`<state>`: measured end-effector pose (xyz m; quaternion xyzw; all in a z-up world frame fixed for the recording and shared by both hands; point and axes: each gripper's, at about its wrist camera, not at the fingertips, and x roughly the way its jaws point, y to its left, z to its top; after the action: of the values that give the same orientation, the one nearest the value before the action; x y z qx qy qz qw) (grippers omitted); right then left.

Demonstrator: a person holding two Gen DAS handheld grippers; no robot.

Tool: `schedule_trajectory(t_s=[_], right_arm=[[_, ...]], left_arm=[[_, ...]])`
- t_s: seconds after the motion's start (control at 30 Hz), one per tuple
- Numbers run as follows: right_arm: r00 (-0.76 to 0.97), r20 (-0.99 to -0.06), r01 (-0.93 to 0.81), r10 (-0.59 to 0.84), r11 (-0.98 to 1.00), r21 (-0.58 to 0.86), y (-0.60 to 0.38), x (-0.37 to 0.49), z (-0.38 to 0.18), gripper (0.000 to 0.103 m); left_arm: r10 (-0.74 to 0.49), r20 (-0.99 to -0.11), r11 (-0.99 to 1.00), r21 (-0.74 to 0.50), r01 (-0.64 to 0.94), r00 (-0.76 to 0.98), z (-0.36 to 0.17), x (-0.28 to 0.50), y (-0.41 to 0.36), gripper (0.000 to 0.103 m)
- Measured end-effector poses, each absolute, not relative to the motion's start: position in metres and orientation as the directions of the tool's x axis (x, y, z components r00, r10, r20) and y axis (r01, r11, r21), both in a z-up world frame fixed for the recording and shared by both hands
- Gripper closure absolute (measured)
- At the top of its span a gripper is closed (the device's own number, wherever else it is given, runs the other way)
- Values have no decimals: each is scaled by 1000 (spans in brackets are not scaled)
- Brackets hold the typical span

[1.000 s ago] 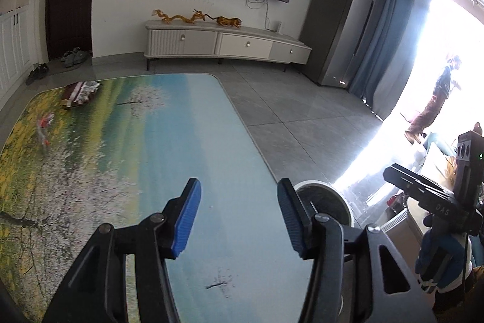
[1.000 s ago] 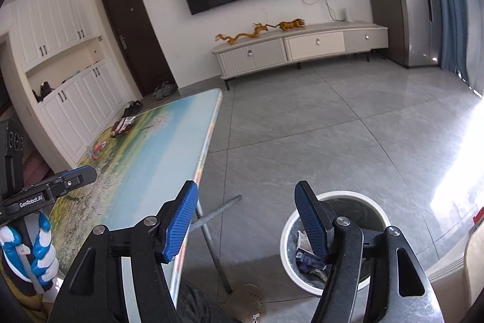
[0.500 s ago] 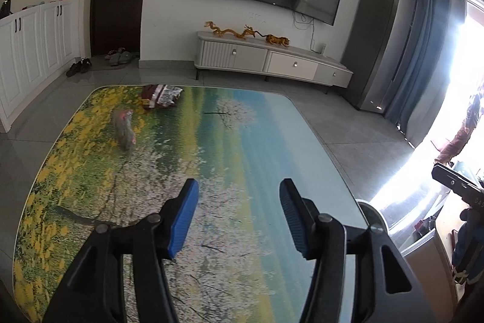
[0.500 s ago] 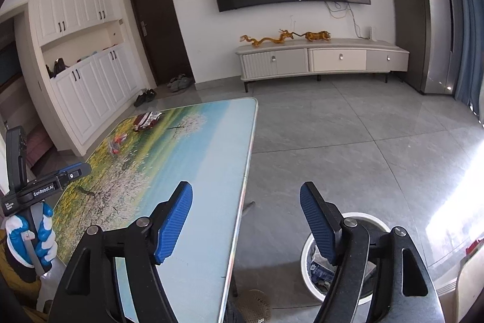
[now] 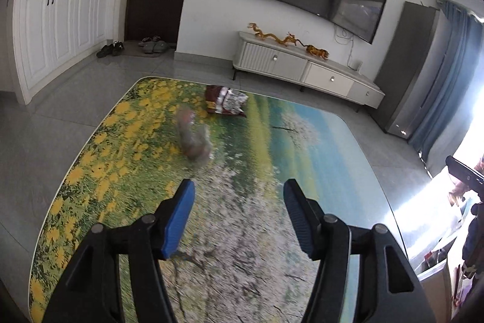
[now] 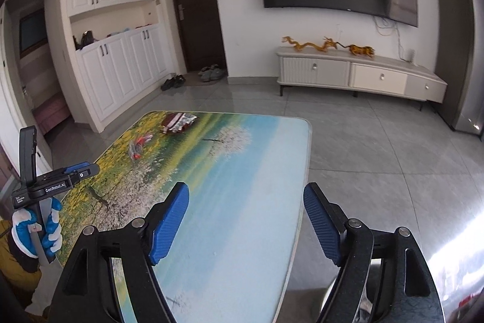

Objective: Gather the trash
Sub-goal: 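Grasp the clear plastic bag with the left tool while the right tool grasps the brown snack bag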

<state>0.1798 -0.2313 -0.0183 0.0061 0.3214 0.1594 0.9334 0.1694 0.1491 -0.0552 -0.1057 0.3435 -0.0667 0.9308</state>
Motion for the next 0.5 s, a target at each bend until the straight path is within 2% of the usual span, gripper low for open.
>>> schedule_trajectory(t_s=[0.3,0.5], right_arm=[[690,-613,-422,384,902,91,-158,280,-24,25],[648,-619,-501,445,860,94,-97,354,-32,23]], left_arm=[[-191,-626,951,-307,-15,756,-60,232,209,44],[-225,-665,953,-302,19,713,-78,284,200,44]])
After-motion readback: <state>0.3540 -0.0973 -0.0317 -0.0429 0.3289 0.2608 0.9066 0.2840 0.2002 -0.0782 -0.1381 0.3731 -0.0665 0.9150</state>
